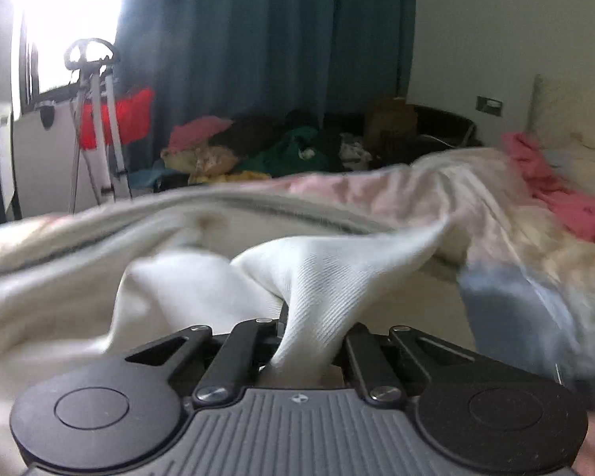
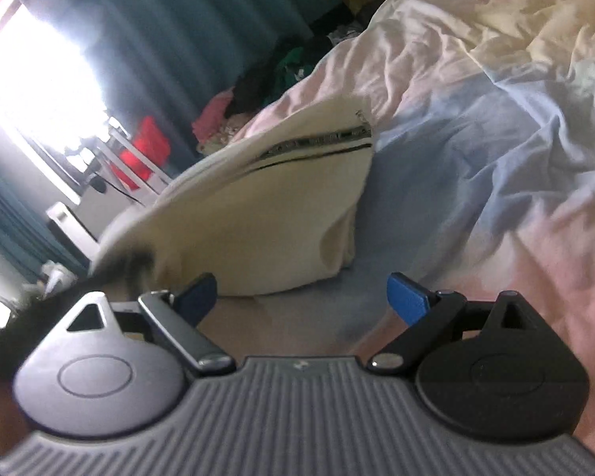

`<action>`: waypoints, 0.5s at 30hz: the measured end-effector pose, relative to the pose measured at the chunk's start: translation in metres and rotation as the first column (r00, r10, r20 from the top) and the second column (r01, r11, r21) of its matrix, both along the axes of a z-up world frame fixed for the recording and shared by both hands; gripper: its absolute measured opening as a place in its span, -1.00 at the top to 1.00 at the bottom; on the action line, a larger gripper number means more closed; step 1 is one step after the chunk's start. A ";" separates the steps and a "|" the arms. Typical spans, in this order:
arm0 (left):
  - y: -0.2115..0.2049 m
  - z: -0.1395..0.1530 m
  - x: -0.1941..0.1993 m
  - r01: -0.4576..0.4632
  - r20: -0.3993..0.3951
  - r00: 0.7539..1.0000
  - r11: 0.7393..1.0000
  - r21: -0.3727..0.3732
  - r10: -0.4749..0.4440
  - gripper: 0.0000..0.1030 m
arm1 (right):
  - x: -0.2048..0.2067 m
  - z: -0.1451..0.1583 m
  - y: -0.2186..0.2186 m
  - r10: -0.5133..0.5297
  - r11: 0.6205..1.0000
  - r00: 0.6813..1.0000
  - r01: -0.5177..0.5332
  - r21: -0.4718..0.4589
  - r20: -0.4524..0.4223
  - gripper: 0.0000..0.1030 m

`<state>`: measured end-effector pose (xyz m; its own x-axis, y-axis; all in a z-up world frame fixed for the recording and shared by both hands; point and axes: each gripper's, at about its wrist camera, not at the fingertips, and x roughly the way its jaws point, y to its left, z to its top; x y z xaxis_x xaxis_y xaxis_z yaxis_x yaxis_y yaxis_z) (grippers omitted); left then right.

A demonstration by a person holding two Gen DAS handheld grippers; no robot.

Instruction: Fold clothes

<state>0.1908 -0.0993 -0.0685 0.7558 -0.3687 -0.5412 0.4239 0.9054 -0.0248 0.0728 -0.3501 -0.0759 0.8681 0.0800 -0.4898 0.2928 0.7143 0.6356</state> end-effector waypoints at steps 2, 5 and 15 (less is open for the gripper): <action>0.031 -0.006 -0.027 -0.019 -0.046 0.999 1.000 -0.020 0.018 0.90 | -0.008 -0.001 -0.003 0.014 0.997 1.000 -0.016 0.073 0.026 -0.82; 0.072 -0.017 -0.062 -0.077 -0.114 0.991 0.996 -0.052 0.071 0.90 | -0.017 -0.017 -0.016 0.037 0.946 0.997 -0.055 0.320 0.061 -0.84; 0.141 -0.020 -0.077 -0.261 -0.238 0.953 0.906 -0.333 0.186 0.90 | -0.028 -0.060 -0.018 -0.030 0.801 0.997 0.069 0.595 -0.075 -0.48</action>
<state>0.1138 0.0421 -0.0890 0.7332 -0.3986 -0.5509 0.1643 0.8900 -0.4254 0.0449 -0.3686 -0.1356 0.8501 0.3310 -0.4095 0.3679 0.1829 0.9117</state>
